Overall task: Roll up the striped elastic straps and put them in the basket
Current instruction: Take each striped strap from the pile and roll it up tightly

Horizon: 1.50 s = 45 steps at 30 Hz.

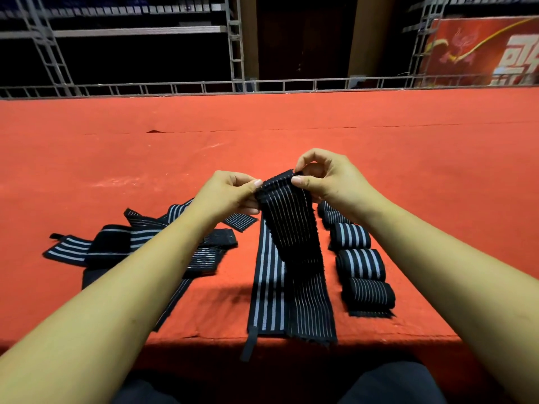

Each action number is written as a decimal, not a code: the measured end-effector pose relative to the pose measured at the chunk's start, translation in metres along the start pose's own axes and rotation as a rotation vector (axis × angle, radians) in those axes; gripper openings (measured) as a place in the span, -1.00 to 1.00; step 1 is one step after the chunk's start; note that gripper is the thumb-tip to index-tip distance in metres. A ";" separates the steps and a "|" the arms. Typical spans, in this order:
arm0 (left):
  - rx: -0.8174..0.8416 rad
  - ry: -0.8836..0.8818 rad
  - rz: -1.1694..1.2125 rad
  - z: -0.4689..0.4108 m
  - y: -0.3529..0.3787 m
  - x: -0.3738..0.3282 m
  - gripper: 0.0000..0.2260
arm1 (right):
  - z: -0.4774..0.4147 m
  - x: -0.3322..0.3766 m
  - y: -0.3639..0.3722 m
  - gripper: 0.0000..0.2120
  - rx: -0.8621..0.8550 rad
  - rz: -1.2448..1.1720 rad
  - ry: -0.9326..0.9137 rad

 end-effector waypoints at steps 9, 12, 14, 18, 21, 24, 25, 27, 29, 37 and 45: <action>0.136 0.023 0.077 0.005 0.005 -0.003 -0.81 | -0.002 -0.005 0.001 -0.75 -0.051 0.261 0.061; 0.131 0.042 0.027 0.005 0.003 -0.002 -0.80 | -0.003 -0.007 0.002 -0.86 -0.031 0.294 0.106; 0.110 0.050 0.053 0.004 0.003 -0.001 -0.76 | -0.004 -0.008 0.002 -0.94 -0.053 0.256 0.136; 0.086 0.106 -0.012 0.007 0.009 -0.001 -0.75 | -0.002 -0.011 0.002 -0.95 -0.124 0.080 0.180; 0.035 0.195 -0.075 0.009 0.012 -0.002 -0.80 | 0.000 -0.009 0.001 -0.96 -0.126 0.212 0.082; -0.042 0.253 -0.043 0.009 0.009 -0.007 -0.81 | 0.000 0.001 0.003 -0.89 -0.041 0.402 -0.042; -0.054 0.272 -0.042 0.008 0.010 -0.010 -0.82 | 0.001 0.005 0.005 -0.86 -0.020 0.364 -0.049; -0.084 0.304 -0.002 0.007 0.011 -0.013 -0.83 | 0.003 0.010 0.009 -0.85 -0.003 0.249 -0.067; -0.116 0.323 0.095 0.006 0.013 -0.017 -0.83 | 0.002 0.012 0.011 -0.84 -0.043 0.149 -0.091; -0.049 0.350 0.276 0.007 0.022 -0.024 -0.76 | 0.004 0.009 0.015 -0.82 -0.206 -0.450 0.065; -0.086 0.396 0.062 0.011 0.022 -0.021 -0.78 | 0.007 0.005 0.007 -0.80 -0.218 -0.159 -0.033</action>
Point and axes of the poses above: each hand's wrist, its own z-axis away from the middle knuckle, its own y-axis out of the palm, x = y × z, the point moved 3 cm from there along -z, towards the middle knuckle, and after that the axes turned 13 degrees about -y, right-handed, at the moved point
